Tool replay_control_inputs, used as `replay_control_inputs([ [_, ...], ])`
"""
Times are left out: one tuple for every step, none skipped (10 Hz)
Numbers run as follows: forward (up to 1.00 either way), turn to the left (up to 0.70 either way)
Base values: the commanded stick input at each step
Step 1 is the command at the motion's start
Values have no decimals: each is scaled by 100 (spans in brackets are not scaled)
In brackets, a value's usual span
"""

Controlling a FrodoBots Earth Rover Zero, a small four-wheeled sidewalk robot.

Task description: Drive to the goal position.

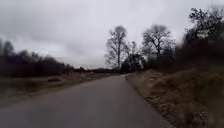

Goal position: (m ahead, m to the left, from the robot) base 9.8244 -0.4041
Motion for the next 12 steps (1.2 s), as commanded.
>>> replay_control_inputs([
  [100,11],
  [100,28],
  [100,40],
  [100,18],
  [100,3],
  [100,0],
  [100,0],
  [100,0],
  [100,0],
  [100,12],
  [100,33],
  [100,40],
])
